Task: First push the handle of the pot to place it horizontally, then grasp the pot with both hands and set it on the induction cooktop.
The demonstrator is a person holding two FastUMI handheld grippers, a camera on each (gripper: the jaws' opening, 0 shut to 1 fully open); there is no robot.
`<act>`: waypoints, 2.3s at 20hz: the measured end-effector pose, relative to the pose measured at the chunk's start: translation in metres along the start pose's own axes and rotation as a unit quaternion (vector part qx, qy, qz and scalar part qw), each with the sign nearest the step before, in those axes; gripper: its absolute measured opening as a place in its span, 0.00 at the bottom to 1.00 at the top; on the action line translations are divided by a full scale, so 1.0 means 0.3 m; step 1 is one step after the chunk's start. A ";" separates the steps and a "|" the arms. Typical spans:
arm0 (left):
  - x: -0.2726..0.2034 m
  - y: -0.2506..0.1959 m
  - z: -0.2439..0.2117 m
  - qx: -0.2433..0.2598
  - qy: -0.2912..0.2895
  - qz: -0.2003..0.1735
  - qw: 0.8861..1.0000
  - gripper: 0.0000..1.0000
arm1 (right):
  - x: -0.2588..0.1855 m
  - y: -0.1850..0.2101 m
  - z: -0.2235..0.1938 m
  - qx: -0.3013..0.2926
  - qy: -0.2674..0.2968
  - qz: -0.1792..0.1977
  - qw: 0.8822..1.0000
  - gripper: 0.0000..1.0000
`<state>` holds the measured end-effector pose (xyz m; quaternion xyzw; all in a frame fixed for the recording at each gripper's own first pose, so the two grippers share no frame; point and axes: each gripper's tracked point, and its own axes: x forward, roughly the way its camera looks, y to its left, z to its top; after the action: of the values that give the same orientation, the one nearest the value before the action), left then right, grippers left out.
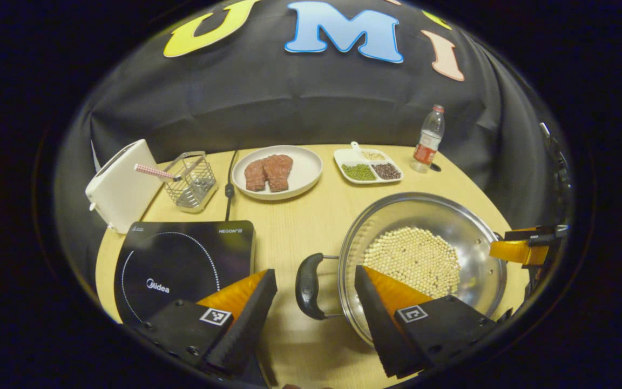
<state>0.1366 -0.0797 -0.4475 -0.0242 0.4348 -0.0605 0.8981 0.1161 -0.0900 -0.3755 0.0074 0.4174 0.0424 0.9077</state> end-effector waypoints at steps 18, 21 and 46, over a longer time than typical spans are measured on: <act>0.088 -0.017 -0.014 0.040 0.026 -0.016 0.999 0.66 | 0.113 -0.001 -0.060 0.030 0.073 -0.017 0.997 0.63; 0.086 -0.010 -0.012 0.050 0.030 -0.021 0.998 0.64 | 0.107 0.006 -0.059 0.028 0.077 -0.022 0.996 0.63; -0.309 0.469 0.065 0.027 -0.018 0.010 0.999 0.64 | 0.117 0.002 -0.029 -0.021 0.057 -0.002 0.998 0.63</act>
<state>0.1072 0.0718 -0.3768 0.0034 0.4174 -0.0624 0.9066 0.1322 -0.0868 -0.4077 -0.0152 0.4672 0.0493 0.8826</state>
